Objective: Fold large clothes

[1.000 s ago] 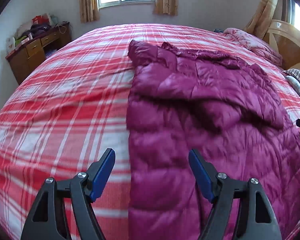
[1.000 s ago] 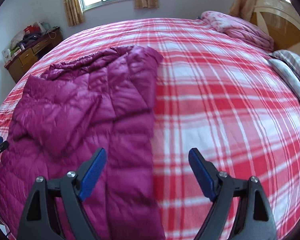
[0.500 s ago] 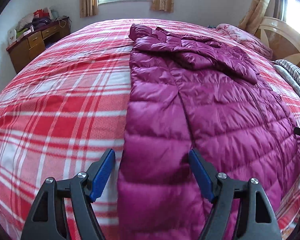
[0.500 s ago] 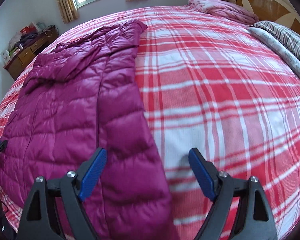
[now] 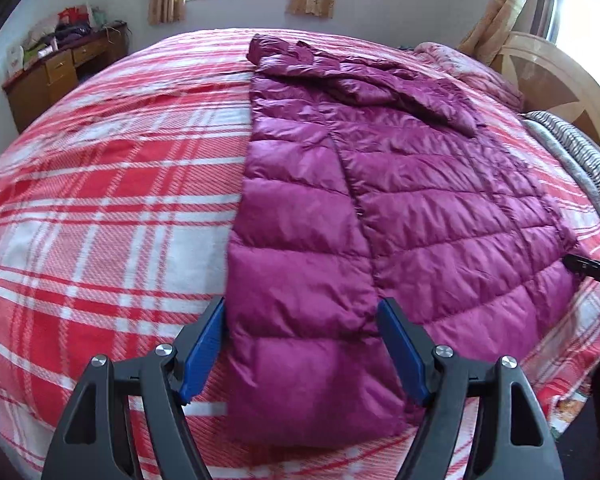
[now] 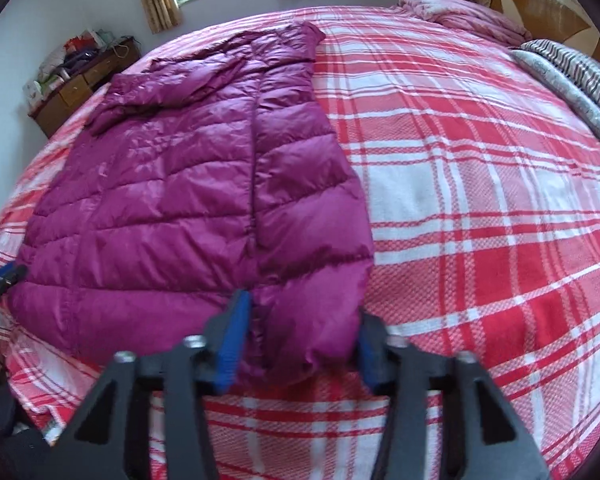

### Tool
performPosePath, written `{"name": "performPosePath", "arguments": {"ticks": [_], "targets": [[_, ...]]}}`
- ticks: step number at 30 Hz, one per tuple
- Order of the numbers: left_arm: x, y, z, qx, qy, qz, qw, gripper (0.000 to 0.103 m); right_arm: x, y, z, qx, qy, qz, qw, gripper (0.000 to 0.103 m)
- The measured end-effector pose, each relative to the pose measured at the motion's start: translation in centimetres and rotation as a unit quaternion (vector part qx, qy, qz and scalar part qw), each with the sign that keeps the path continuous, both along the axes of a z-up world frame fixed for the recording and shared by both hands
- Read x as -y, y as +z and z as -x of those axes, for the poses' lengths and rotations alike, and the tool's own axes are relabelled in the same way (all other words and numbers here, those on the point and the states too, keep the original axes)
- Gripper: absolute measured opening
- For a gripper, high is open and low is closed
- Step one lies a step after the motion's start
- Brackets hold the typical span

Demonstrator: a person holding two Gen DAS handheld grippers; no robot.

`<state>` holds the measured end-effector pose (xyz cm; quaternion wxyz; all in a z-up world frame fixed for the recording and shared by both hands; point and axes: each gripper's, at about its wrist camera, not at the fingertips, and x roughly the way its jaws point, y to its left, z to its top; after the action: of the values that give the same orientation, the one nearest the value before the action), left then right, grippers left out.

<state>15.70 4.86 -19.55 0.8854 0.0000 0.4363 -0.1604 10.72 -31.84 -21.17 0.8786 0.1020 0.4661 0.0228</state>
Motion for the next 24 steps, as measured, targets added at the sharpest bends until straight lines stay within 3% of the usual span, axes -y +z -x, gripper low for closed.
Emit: {"name": "performPosePath", "arguments": {"ticks": [1,2,3,5,10,15,19,22,24], "targets": [[0.2,0.0,0.1,0.000,-0.009,0.005,1.0000,0.055,0.0,0.1,0.1,0.003,0.002,-0.011,1.000,0.022],[0.3,0.0,0.2,-0.002,-0.015,0.004,0.9999,0.029,-0.1,0.3,0.3,0.008,0.002,-0.013,1.000,0.020],[0.3,0.1,0.2,-0.004,-0.023,0.006,0.9997,0.014,-0.4,0.5,0.4,0.012,0.003,-0.012,1.000,0.017],[-0.1,0.6,0.5,0.001,-0.035,0.035,0.9988,0.007,-0.7,1.1,0.9,0.025,0.008,-0.012,1.000,0.014],[-1.7,4.0,1.4,0.037,-0.051,0.085,0.9944,0.005,-0.3,3.7,2.2,0.061,0.011,-0.050,0.997,0.013],[-4.2,9.2,2.9,0.075,-0.065,0.150,0.9837,0.005,0.0,8.1,4.4,0.117,0.017,-0.076,0.990,0.012],[-5.0,13.2,4.6,0.115,-0.090,0.162,0.9759,0.005,0.0,12.7,6.9,0.177,0.023,-0.084,0.980,0.011],[-6.1,15.7,6.1,0.121,-0.104,0.201,0.9665,0.005,-0.5,15.6,8.9,0.221,0.024,-0.076,0.972,0.010],[-6.4,17.6,7.0,0.147,-0.114,0.200,0.9620,0.005,-0.6,17.3,9.6,0.251,0.027,-0.071,0.965,0.010]]}}
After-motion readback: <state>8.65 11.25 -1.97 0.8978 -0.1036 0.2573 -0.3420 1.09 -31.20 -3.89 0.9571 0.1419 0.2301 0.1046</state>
